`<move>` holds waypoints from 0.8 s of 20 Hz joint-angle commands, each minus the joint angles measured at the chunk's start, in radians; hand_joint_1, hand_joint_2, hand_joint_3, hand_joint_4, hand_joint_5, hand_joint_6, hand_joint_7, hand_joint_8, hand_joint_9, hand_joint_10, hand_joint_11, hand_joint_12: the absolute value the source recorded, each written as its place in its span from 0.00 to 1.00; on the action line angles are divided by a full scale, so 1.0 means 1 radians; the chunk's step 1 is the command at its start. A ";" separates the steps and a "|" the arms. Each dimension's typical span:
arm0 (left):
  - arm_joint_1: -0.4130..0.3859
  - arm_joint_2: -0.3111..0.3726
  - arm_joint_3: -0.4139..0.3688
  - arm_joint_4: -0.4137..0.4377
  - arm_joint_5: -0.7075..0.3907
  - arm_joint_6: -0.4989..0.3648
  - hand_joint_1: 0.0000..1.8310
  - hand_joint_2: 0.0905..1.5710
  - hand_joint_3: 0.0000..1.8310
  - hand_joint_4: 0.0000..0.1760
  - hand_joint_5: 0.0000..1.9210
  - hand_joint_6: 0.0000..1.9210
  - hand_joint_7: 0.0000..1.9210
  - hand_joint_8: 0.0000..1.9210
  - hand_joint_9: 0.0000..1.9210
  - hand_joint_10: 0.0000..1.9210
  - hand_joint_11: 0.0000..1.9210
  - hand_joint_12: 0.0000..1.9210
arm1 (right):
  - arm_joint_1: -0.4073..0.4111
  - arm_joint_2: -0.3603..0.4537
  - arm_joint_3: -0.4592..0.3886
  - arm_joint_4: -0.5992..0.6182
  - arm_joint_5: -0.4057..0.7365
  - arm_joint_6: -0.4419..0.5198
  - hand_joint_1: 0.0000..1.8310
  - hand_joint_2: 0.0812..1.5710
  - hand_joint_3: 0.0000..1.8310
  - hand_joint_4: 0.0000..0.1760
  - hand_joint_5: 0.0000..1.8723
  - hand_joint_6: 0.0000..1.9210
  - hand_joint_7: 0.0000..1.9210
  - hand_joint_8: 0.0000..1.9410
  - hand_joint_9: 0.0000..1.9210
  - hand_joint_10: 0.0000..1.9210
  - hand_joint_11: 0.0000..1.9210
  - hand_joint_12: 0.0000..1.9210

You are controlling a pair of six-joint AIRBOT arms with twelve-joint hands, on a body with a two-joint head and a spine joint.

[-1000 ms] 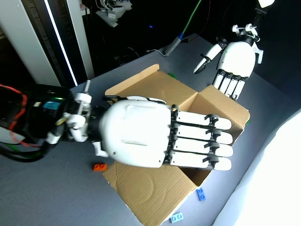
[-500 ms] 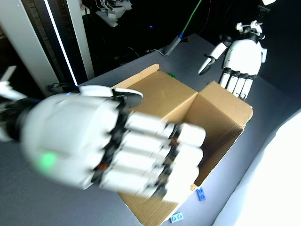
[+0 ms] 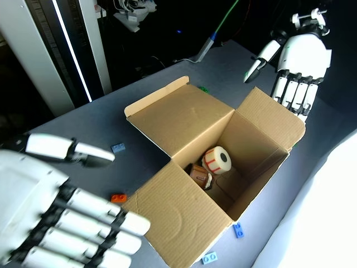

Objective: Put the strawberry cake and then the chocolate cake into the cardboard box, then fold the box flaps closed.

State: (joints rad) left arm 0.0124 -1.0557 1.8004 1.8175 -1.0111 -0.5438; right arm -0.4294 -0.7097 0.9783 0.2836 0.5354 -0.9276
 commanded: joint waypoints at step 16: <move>-0.032 0.004 -0.159 0.041 0.060 0.009 0.00 0.79 0.00 0.02 0.02 0.00 0.04 0.00 0.04 0.00 0.00 0.21 | -0.163 -0.136 0.123 0.074 0.072 -0.056 0.00 0.78 0.00 0.00 0.05 0.00 0.07 0.00 0.05 0.00 0.00 0.08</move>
State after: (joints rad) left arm -0.0078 -1.0580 1.6398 1.9278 -0.9661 -0.5388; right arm -0.5938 -0.8547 1.0992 0.3668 0.5194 -0.9894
